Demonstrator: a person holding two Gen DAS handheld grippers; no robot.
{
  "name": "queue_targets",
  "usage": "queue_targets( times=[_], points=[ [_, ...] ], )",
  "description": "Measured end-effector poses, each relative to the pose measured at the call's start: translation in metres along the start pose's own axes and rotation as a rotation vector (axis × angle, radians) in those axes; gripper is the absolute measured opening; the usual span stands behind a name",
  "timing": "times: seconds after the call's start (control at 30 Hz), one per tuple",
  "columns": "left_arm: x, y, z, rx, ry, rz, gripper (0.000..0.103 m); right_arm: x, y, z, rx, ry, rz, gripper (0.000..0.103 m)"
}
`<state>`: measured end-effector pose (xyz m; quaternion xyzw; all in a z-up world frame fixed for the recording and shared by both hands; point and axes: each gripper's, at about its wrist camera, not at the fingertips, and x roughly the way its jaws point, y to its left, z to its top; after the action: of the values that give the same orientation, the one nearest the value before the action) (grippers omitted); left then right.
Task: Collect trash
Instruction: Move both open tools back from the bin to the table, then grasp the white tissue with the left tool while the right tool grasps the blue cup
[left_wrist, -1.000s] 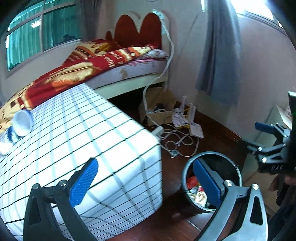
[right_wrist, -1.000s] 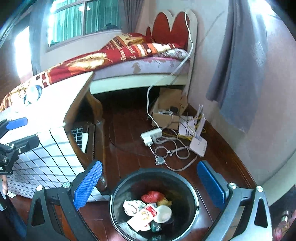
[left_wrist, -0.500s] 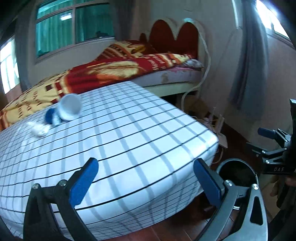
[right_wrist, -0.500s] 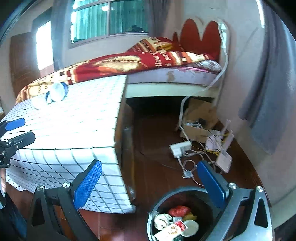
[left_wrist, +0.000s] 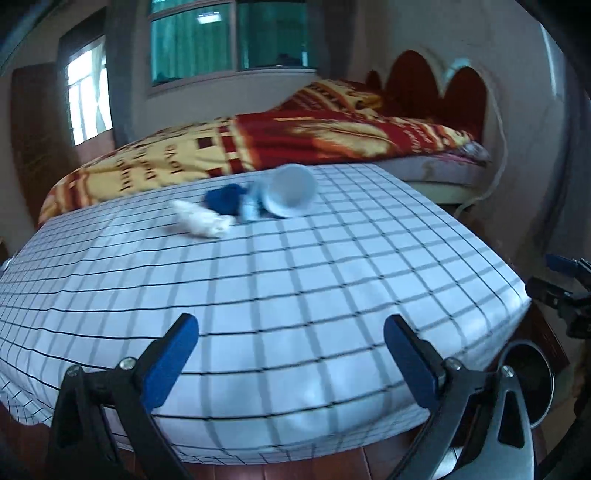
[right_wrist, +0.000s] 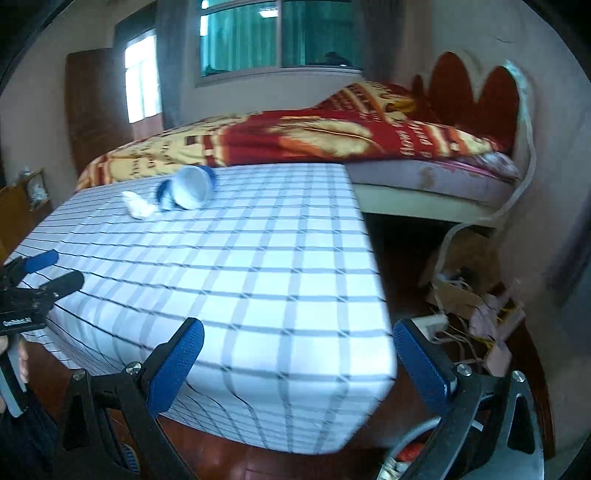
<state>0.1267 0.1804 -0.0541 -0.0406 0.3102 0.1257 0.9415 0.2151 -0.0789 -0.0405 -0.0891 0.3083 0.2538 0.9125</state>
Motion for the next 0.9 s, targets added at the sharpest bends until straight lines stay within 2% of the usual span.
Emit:
queue_targets(
  times=[0.17, 0.27, 0.37, 0.7, 0.9],
  points=[
    [0.012, 0.039, 0.012, -0.027, -0.003, 0.051, 0.096, 0.029, 0.044, 0.039, -0.061, -0.006, 0.054, 0.101],
    [0.029, 0.062, 0.022, -0.042, 0.008, 0.068, 0.093, 0.053, 0.064, 0.063, -0.080, 0.001, 0.083, 0.092],
    [0.048, 0.079, 0.030, -0.051, 0.035, 0.073, 0.092, 0.079, 0.076, 0.082, -0.080, 0.012, 0.107, 0.088],
    [0.119, 0.104, 0.062, -0.088, 0.097, 0.035, 0.088, 0.182, 0.112, 0.135, -0.099, 0.104, 0.143, 0.068],
    [0.156, 0.109, 0.081, -0.086, 0.129, 0.032, 0.085, 0.229, 0.116, 0.155, -0.110, 0.142, 0.139, 0.063]
  ],
)
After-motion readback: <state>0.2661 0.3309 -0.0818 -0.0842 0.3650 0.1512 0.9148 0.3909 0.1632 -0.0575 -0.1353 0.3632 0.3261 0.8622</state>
